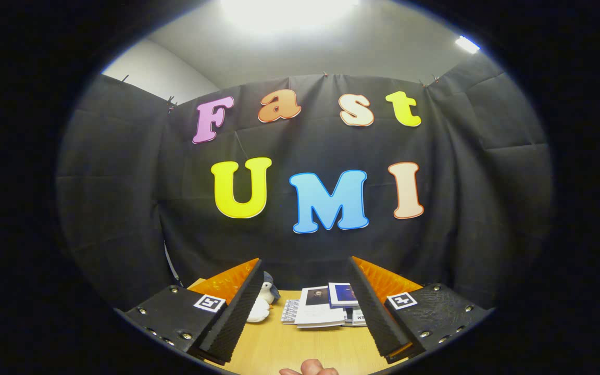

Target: Open the storage box then place both shoes into the box .Put the left shoe in first, then the right shoe, with the right side of both shoes facing outward in a uniform manner.

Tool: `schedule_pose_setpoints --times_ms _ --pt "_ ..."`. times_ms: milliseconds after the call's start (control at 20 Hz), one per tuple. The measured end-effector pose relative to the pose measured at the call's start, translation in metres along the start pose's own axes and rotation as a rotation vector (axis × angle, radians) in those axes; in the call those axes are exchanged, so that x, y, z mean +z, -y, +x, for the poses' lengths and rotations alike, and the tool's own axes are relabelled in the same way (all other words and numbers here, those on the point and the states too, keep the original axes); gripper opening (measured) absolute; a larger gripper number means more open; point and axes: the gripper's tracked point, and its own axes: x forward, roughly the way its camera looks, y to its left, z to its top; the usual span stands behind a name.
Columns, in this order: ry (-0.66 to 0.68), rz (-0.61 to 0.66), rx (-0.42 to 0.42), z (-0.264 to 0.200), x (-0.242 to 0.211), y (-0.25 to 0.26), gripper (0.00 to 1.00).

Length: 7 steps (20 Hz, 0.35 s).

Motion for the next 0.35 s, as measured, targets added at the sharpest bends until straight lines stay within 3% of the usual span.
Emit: schedule_pose_setpoints --times_ms 350 --pt "0.046 -0.045 -0.021 -0.021 0.006 0.005 0.97"
